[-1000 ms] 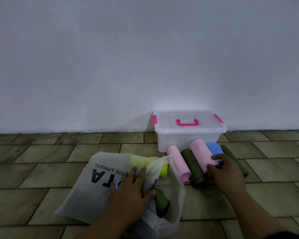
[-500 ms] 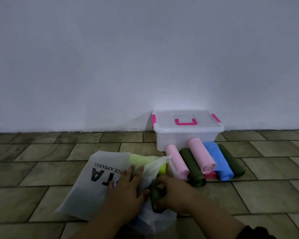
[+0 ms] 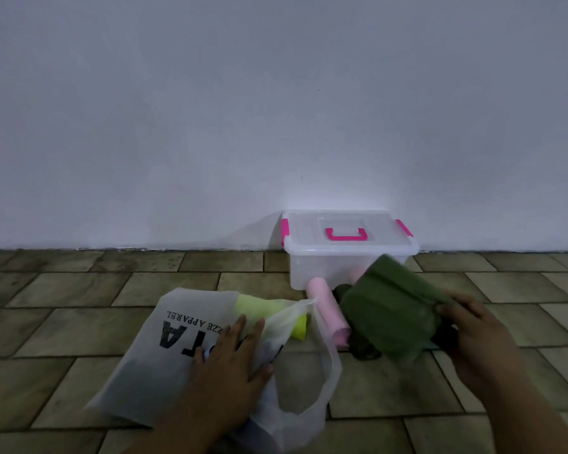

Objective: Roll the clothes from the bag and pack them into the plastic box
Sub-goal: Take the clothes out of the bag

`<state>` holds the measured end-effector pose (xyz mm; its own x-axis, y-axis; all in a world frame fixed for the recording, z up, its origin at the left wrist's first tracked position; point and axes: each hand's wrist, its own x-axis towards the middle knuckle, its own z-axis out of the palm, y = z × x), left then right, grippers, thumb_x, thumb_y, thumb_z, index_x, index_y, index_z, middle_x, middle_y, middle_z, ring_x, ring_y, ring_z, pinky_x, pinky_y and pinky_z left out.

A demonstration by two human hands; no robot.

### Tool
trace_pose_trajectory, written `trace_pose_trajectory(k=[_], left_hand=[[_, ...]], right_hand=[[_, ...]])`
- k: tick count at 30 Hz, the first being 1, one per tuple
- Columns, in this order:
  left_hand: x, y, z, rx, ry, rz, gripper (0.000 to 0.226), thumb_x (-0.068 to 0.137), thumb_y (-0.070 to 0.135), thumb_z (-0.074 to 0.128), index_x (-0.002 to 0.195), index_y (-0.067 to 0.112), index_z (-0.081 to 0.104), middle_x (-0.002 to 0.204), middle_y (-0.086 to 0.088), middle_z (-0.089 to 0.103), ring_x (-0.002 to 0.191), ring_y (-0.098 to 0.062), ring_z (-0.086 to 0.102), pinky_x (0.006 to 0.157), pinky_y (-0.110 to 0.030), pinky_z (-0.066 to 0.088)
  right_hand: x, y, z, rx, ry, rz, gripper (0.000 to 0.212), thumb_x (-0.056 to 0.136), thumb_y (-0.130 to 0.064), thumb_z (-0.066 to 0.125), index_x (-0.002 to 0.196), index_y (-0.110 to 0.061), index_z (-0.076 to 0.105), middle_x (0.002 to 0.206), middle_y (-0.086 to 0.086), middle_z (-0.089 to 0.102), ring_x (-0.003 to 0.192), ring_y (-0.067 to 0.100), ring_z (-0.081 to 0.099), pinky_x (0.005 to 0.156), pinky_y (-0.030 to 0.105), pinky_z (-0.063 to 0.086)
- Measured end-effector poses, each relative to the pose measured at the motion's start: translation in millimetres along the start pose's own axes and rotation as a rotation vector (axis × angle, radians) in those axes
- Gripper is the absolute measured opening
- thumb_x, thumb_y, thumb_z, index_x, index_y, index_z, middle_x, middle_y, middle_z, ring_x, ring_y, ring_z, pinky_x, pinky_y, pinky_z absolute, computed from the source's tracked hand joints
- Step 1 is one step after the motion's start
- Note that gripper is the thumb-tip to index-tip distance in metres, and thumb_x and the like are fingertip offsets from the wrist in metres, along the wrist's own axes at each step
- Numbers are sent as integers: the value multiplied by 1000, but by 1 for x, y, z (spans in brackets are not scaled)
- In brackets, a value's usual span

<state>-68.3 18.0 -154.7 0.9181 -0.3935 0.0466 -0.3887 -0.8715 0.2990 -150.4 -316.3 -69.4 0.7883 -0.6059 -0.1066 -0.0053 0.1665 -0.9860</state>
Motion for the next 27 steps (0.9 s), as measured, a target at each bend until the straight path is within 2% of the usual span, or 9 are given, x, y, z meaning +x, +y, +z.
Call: trace_pose_trajectory(k=[2,5,10,13,15,18,21,24,27], left_hand=[[5,3,-2,30,-21,-33,73,84,74,22,142,54,-17,160,10,-12,149,-17,1,115,-56,10],[19,13,-7,91,-70,-50,85,79,78,28,143,49,-19,159,7,-20,149,-22,-3,111,-63,9],[58,28,-22,145,-118,34,99,70,80,40,147,42,-10,160,8,-14,148,-23,-9,110,-66,0],[81,21,-31,130,-210,6,105,67,76,48,149,37,-5,161,8,-4,149,-21,-2,110,-66,1],[88,14,-34,105,-258,-5,106,67,73,50,150,34,-3,161,9,2,149,-20,3,111,-64,4],[92,8,-38,83,-231,26,103,67,69,52,151,33,5,159,7,18,145,-19,18,114,-56,14],[90,4,-46,95,-184,77,99,66,68,54,150,34,13,152,4,36,136,-21,36,112,-46,26],[80,-2,-50,47,-214,125,98,69,66,56,151,35,11,150,2,39,134,-22,38,111,-40,28],[69,-6,-50,-60,-231,145,96,74,62,59,151,35,8,152,2,36,137,-19,32,111,-34,25]], right_hand=[[10,10,-4,24,194,-36,19,82,-8,63,82,-27,66,96,18,67,78,27,64,58,36,54],[17,33,5,-261,301,-87,21,77,-16,67,86,-33,63,91,12,69,78,28,67,72,47,57],[23,36,24,-807,157,-204,35,76,-21,69,110,-31,62,89,3,63,70,17,59,54,26,40],[17,22,33,-1008,140,-225,41,78,-23,68,119,-25,62,90,7,60,78,25,58,59,28,41],[3,12,48,-1041,166,-439,38,77,-20,70,115,-21,65,95,8,62,83,24,57,68,29,43],[-24,7,88,-1003,-175,-679,27,78,-17,70,103,-25,68,95,-7,62,86,8,55,70,16,38],[-31,23,123,-1039,-522,-604,33,83,-25,62,116,-29,64,114,-9,65,101,8,59,87,17,43],[-21,41,144,-1177,-623,-551,44,86,-29,57,130,-26,54,129,-8,59,116,11,55,101,20,39],[-8,55,158,-1264,-671,-535,44,86,-34,57,128,-23,51,126,-2,60,113,16,54,101,33,42]])
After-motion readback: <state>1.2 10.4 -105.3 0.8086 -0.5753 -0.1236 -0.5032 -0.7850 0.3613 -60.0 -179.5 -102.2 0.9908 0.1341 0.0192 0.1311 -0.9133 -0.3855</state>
